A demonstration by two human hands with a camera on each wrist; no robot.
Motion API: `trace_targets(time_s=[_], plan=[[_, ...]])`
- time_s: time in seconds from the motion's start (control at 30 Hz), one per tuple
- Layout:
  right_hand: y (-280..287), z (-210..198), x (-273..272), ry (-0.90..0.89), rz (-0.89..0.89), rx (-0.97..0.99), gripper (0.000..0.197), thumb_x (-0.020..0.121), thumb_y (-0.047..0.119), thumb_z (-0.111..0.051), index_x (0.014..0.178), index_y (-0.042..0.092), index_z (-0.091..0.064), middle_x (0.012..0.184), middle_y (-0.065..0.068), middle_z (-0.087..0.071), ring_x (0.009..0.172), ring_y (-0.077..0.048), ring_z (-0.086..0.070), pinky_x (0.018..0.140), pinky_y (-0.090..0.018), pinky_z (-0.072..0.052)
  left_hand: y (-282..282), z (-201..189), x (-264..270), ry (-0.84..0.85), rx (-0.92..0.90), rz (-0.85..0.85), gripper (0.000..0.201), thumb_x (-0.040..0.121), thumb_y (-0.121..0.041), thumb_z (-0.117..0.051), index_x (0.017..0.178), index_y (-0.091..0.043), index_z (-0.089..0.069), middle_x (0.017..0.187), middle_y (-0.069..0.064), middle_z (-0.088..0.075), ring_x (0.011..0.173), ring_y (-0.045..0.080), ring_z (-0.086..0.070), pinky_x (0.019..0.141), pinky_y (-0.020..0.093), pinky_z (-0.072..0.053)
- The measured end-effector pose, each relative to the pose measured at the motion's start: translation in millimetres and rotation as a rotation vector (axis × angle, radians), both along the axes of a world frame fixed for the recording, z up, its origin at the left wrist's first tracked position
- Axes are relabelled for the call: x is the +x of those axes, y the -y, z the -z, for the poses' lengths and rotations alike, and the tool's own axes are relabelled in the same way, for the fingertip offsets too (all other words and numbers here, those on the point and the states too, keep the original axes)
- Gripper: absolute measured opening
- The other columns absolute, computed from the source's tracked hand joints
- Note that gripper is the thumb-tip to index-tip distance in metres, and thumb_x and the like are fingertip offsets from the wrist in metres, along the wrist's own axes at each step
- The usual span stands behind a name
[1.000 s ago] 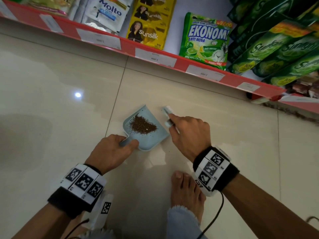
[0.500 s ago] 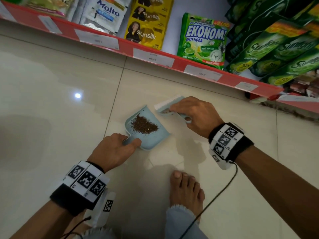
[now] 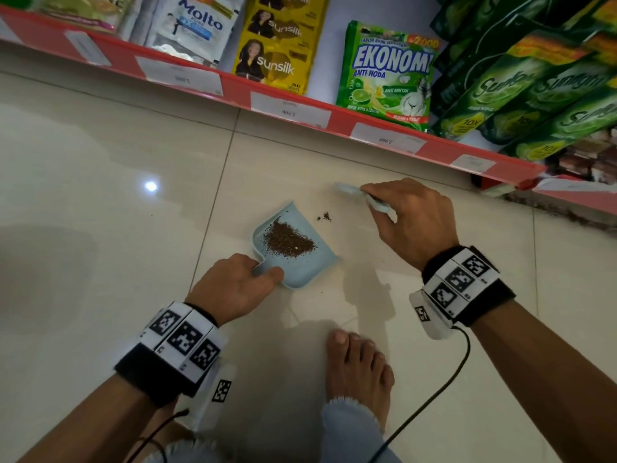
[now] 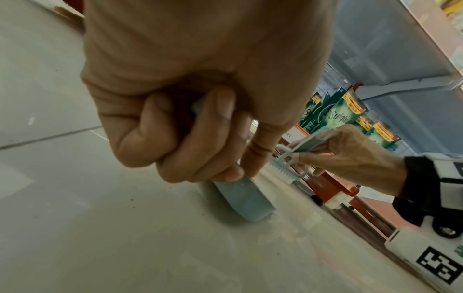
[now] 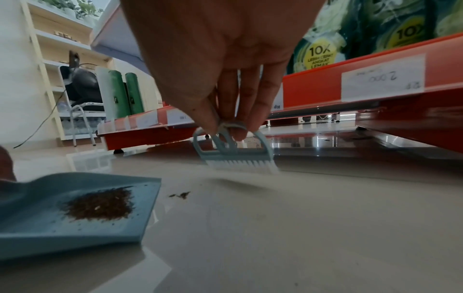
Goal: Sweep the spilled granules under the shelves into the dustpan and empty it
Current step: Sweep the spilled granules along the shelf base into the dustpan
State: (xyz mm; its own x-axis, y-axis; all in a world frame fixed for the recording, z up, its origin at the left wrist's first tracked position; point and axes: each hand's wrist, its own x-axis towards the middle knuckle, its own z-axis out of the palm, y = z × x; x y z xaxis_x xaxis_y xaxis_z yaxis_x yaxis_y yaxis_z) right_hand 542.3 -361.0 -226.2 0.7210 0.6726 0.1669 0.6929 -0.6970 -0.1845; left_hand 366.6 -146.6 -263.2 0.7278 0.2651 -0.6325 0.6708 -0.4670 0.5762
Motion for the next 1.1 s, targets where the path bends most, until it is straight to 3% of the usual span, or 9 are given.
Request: trace_targets(time_s=[0.13,0.27,0.4,0.5,0.63,0.77,0.83,0.93,1.1], plan=[[-10,3,-15,-0.046,-0.005,-0.161,0.021,0.094,0.034,-0.053,0.101,0.026,-0.071,0.083,0.004,-0.071,0.071,-0.025,-0.065,0.058,-0.027,-0.039,4,1,8,-0.030,-0.025,0.002,0.043,0.088,-0.045,-0.062,0.061,-0.013,-0.051,0.060,0.000,-0.052,0.057,0.016,-0.049,0.054,0.027,-0.033],[-14,7,-36,-0.127,-0.050,-0.151,0.020,0.092,0.033,-0.055,0.101,0.027,-0.072,0.083,0.005,-0.072,0.070,-0.023,-0.064,0.058,-0.025,-0.036,7,-1,13,-0.058,-0.010,-0.004,0.039,0.088,-0.046,-0.061,0.082,-0.007,-0.064,0.071,0.001,-0.059,0.065,0.014,-0.055,0.054,0.025,-0.034],[-16,6,-44,-0.179,0.064,0.032,0.024,0.091,0.037,-0.054,0.090,0.025,-0.074,0.065,0.006,-0.068,0.056,-0.018,-0.061,0.053,-0.026,-0.047,10,-1,14,-0.078,0.017,0.014,0.038,0.088,-0.046,-0.060,0.070,-0.014,-0.052,0.068,0.000,-0.055,0.062,0.013,-0.051,0.053,0.026,-0.032],[-16,2,-43,-0.091,0.156,0.129,0.017,0.090,0.034,-0.061,0.086,0.023,-0.073,0.061,0.006,-0.066,0.049,-0.017,-0.058,0.048,-0.022,-0.044,11,-3,14,-0.087,0.014,0.017,0.042,0.088,-0.045,-0.060,0.062,-0.016,-0.046,0.064,0.000,-0.052,0.059,0.014,-0.049,0.052,0.026,-0.031],[-14,-1,-37,0.026,0.170,-0.009,0.013,0.089,0.028,-0.061,0.095,0.027,-0.073,0.065,0.006,-0.065,0.056,-0.022,-0.058,0.050,-0.024,-0.039,11,-5,15,-0.079,0.006,0.018,0.045,0.089,-0.044,-0.060,0.058,-0.017,-0.041,0.059,0.000,-0.047,0.056,0.014,-0.046,0.052,0.027,-0.030],[-17,4,-48,-0.155,-0.019,-0.073,0.020,0.095,0.031,-0.056,0.103,0.028,-0.074,0.070,0.007,-0.068,0.058,-0.016,-0.055,0.054,-0.023,-0.038,12,-9,14,-0.082,0.000,0.021,0.046,0.090,-0.043,-0.059,0.057,-0.017,-0.039,0.059,0.000,-0.046,0.056,0.015,-0.045,0.052,0.027,-0.030],[-19,4,-53,-0.211,0.025,0.029,0.018,0.094,0.033,-0.059,0.098,0.027,-0.075,0.065,0.008,-0.066,0.054,-0.014,-0.055,0.050,-0.024,-0.045,12,-10,13,-0.077,-0.004,0.018,0.046,0.090,-0.041,-0.059,0.056,-0.016,-0.040,0.057,0.000,-0.046,0.055,0.015,-0.046,0.051,0.027,-0.030],[-22,2,-52,-0.099,0.158,0.165,0.015,0.091,0.034,-0.063,0.097,0.028,-0.075,0.064,0.007,-0.066,0.052,-0.015,-0.057,0.048,-0.024,-0.047,10,-12,11,-0.072,-0.006,0.015,0.046,0.090,-0.040,-0.059,0.056,-0.017,-0.039,0.057,0.000,-0.045,0.055,0.015,-0.045,0.051,0.026,-0.029],[-23,5,-48,-0.044,0.100,-0.049,0.021,0.094,0.032,-0.057,0.109,0.031,-0.072,0.078,0.007,-0.072,0.068,-0.018,-0.060,0.053,-0.026,-0.043,9,-14,11,-0.082,0.003,0.029,0.047,0.091,-0.039,-0.059,0.056,-0.016,-0.039,0.057,0.001,-0.045,0.055,0.016,-0.045,0.052,0.027,-0.030]])
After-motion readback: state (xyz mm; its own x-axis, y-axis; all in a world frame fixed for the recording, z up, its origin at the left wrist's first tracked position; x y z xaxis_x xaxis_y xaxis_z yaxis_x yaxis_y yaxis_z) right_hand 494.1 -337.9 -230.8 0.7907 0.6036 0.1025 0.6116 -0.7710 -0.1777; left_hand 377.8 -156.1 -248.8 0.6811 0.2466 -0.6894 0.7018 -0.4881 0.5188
